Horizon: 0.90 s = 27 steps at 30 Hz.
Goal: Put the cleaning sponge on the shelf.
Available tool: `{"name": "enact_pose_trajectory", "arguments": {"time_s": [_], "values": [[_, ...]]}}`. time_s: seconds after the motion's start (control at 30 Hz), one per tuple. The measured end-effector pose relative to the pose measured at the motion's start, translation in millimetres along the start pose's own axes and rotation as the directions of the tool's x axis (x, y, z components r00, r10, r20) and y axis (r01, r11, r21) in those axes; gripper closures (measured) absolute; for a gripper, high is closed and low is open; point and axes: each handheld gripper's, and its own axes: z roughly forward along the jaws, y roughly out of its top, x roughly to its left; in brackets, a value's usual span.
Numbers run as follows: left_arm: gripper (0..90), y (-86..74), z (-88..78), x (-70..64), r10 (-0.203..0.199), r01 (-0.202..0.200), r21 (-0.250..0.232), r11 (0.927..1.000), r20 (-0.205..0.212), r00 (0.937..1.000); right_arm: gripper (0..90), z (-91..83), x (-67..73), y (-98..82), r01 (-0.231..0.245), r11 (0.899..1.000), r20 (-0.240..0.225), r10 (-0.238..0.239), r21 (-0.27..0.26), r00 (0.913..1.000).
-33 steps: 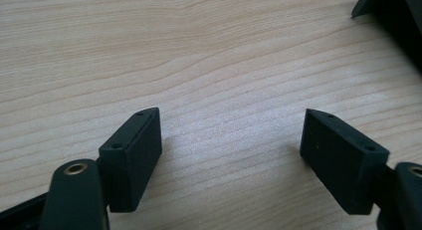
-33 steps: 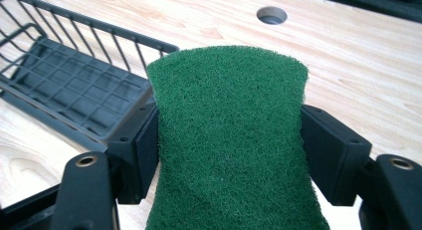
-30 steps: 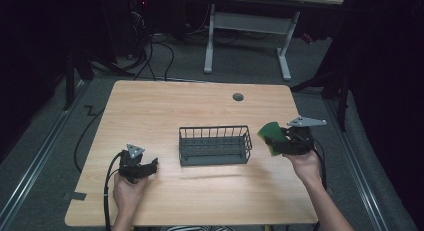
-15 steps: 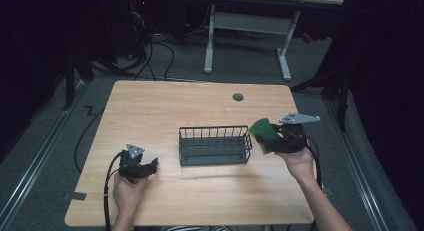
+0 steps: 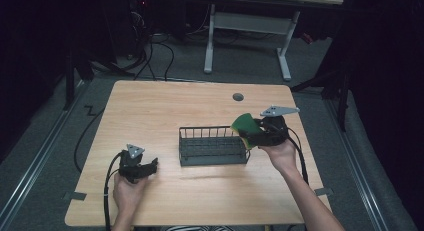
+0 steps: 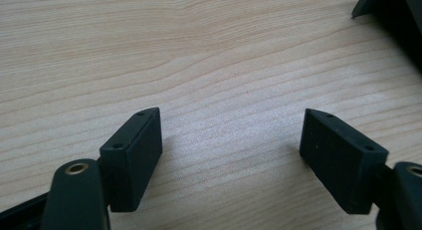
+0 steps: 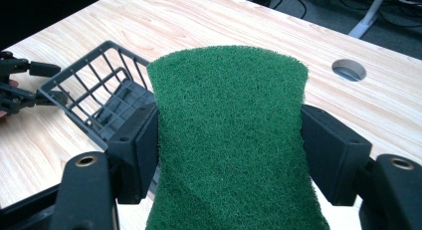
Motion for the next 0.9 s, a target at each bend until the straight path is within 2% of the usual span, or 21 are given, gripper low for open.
{"name": "enact_pose_trajectory", "arguments": {"time_s": [0.13,0.37,0.9], "values": [[25.0,0.0,0.0,0.0,0.0,0.0,0.0,1.0,0.0,1.0,30.1,11.1,5.4,8.0,0.008,1.0,-0.001,-0.008,0.016,1.0],[25.1,0.0,0.0,0.1,0.0,0.0,0.0,1.0,0.001,1.0,30.0,28.4,10.0,9.9,0.006,0.999,0.003,-0.006,0.045,1.0],[25.1,0.0,0.0,0.1,0.0,0.0,-0.001,1.0,0.001,1.0,29.7,54.5,22.0,14.6,0.025,0.996,0.022,-0.027,0.082,0.9994]]}}
